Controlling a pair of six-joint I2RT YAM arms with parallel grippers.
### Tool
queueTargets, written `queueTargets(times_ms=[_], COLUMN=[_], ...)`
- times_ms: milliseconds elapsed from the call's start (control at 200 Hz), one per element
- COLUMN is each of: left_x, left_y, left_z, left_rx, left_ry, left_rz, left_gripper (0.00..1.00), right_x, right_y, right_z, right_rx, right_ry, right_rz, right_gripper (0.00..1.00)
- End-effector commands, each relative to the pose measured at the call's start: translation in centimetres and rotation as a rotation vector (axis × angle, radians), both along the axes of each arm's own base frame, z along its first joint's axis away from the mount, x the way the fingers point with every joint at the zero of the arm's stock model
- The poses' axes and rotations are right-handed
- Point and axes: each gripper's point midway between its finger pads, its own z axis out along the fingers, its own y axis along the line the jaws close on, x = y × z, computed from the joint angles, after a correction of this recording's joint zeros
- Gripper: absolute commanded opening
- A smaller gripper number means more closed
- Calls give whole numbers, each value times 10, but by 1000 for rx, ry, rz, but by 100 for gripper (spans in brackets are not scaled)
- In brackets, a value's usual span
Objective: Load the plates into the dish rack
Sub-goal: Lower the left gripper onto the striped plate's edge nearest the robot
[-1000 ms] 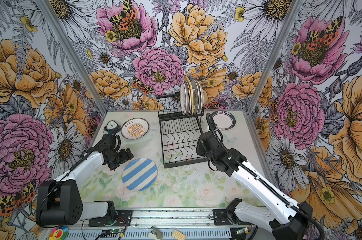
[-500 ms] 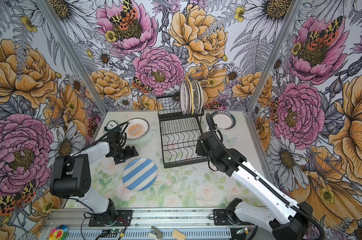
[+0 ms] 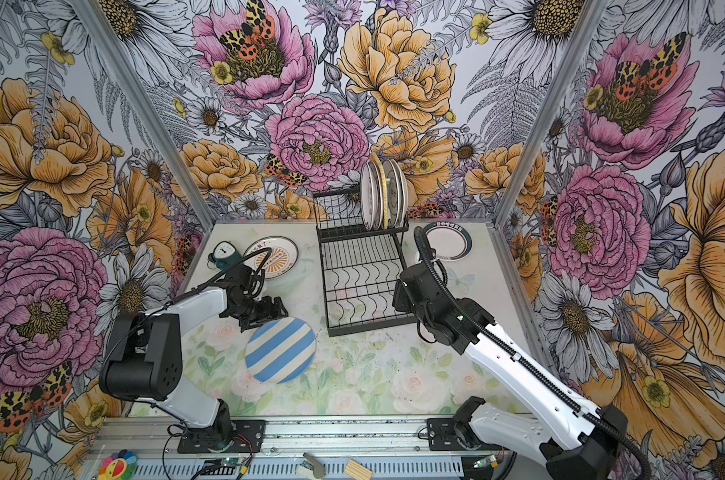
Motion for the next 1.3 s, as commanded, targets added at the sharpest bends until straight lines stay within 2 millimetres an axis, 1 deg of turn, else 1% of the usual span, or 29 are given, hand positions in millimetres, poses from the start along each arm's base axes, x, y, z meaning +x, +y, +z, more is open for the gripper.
queueTargets(times_ms=[0,425,575,666,761,841,871,926,971,1136,1296], left_x=[-29,-57,-66,-68,-64,-62,-62,-66,-71,-87,-100], left_y=[-14,-52,-59,-61,-52,-40,-33,-16,-8,1,2], left_z=[-9,-8,-10,-8,-2,7,10,14,16,23,19], left_rx=[-36,-58,-62,-63,-49,-38,-23,36,58,49,53], left_ry=[91,136,164,163,146,123,121,126,131,111,110], left_rz=[-15,-65,-48,-33,29,114,154,242,294,410,410], left_gripper=[93,93,92,92,94,97,99,99,99,99,99], right_x=[-2,-7,-9,-10,-10,-11,-11,-11,-12,-12,-14], right_y=[2,6,8,9,11,13,13,14,15,17,24], right_z=[0,0,-1,-3,-6,-7,-7,-7,-7,-9,-16], right_rx=[16,26,29,28,26,25,28,29,29,27,27], right_ry=[2,-2,0,5,14,20,20,20,21,29,58], right_rz=[-2,1,7,9,18,24,27,29,33,46,81], right_gripper=[63,63,63,63,63,63,63,63,63,64,64])
